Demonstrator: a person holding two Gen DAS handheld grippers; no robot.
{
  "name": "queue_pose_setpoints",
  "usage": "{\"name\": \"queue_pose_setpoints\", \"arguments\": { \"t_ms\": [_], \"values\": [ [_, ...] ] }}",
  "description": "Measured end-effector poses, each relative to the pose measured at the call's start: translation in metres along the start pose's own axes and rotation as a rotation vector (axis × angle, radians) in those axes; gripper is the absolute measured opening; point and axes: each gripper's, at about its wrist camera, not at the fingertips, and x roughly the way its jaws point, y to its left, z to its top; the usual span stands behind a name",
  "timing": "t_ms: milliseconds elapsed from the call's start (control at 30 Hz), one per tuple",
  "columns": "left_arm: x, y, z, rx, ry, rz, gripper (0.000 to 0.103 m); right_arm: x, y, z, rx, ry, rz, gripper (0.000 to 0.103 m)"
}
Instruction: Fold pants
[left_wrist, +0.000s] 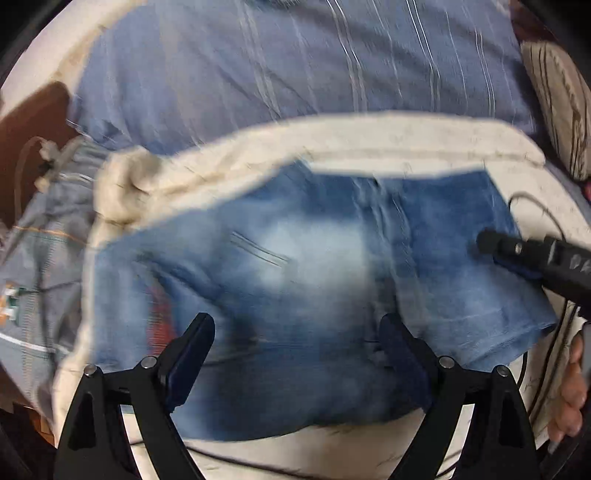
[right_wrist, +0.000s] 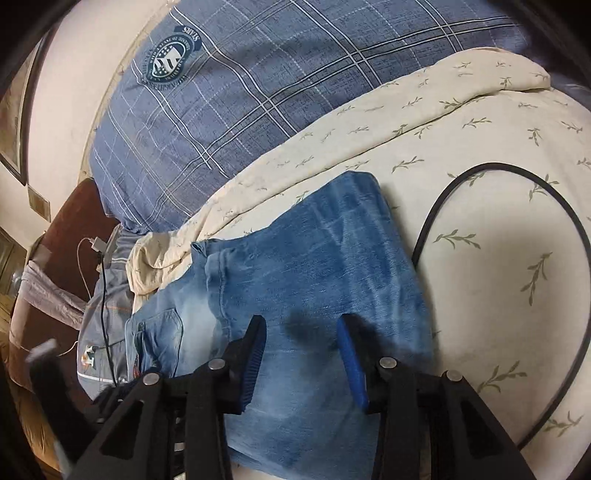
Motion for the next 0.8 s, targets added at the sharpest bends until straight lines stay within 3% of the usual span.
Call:
{"name": "queue_pose_setpoints", "arguments": {
  "t_ms": [100, 200, 333, 433, 600, 700, 800],
  "values": [
    [-0.031, 0.046, -0.009, -0.092, -0.07, 0.022, 0.092, -0.008, 0.016, -0.006, -0.077, -0.028, 0.016, 0.044],
    [-0.042, 0.099, -0.021, -0.213, -0.073, 0.056, 0.092, -0.011, 0.034, -0.015, -0.147, -0.037, 0.042, 0.046],
    [-0.029, 0.178, -0.045, -0.42, 0.014, 0.098, 0.092, -0.006, 0.043, -0.027, -0.169, 0.016, 0.074, 0.047],
    [-0.02, 0.215, -0.066, -0.584, 0.05, 0.042, 0.092, -0.004, 0.05, -0.032, -0.194, 0.019, 0.075, 0.048],
    [0.0, 0.227, -0.074, -0.688, 0.084, -0.06, 0.092, -0.001, 0.042, -0.031, -0.165, 0.046, 0.057, 0.049],
    [0.015, 0.218, -0.07, -0.672, 0.099, -0.095, 0.093, -0.001, 0.037, -0.029, -0.148, 0.053, 0.065, 0.049],
    [0.04, 0.206, -0.063, -0.639, 0.178, -0.121, 0.094, 0.0, 0.036, -0.029, -0.159, 0.064, 0.061, 0.049]
  ]
}}
